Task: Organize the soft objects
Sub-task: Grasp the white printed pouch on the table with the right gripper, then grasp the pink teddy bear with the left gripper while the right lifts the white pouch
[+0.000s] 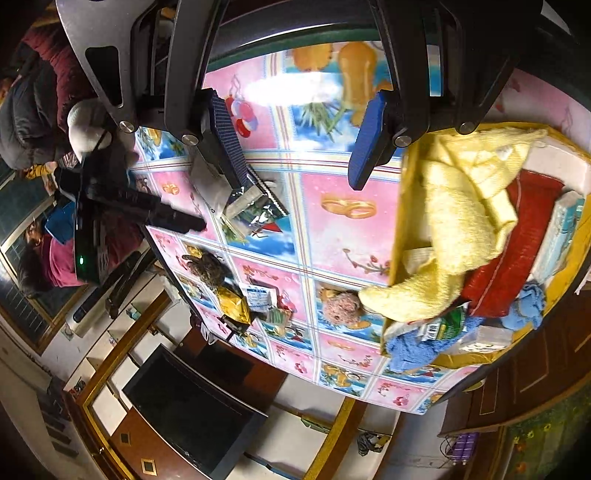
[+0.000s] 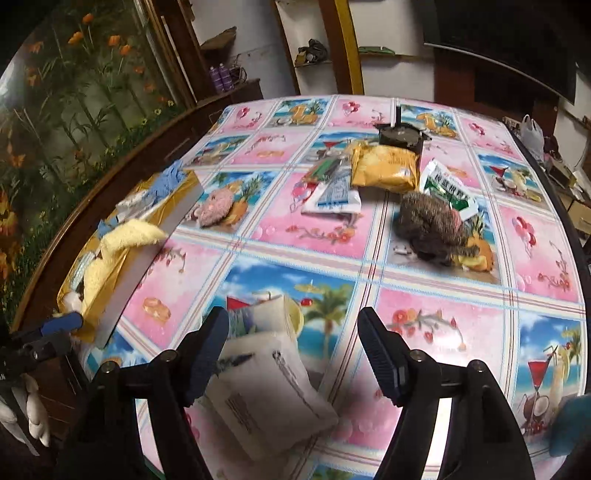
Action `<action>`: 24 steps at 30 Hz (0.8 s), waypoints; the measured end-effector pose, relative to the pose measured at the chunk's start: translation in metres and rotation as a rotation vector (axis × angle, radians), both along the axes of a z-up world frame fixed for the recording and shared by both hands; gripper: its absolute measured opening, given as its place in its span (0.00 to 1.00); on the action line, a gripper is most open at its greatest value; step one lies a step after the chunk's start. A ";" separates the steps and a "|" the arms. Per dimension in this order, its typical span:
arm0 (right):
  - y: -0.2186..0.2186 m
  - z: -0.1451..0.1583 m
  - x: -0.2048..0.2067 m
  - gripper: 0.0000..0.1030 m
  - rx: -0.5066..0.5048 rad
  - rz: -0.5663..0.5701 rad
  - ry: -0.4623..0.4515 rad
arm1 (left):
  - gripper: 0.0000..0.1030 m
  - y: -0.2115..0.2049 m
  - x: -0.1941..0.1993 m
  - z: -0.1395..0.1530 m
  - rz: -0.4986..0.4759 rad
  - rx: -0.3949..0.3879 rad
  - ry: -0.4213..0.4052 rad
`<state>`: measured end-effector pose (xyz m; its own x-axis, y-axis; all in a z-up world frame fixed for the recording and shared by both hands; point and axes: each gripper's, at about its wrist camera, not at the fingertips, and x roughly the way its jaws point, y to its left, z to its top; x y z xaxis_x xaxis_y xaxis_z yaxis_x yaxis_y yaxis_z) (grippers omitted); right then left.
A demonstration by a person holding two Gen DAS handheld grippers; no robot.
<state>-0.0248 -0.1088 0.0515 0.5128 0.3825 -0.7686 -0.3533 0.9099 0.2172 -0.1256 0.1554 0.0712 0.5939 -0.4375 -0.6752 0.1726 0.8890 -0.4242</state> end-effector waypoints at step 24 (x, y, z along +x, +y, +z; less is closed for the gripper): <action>-0.032 -0.034 -0.022 0.33 -0.019 0.099 0.053 | 0.56 -0.054 0.227 -0.039 0.144 0.350 0.163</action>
<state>-0.0470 -0.1411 0.0176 0.4318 0.4139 -0.8014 -0.4297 0.8756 0.2207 0.1012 0.1018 0.0319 0.5049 -0.0852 -0.8590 -0.0084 0.9946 -0.1036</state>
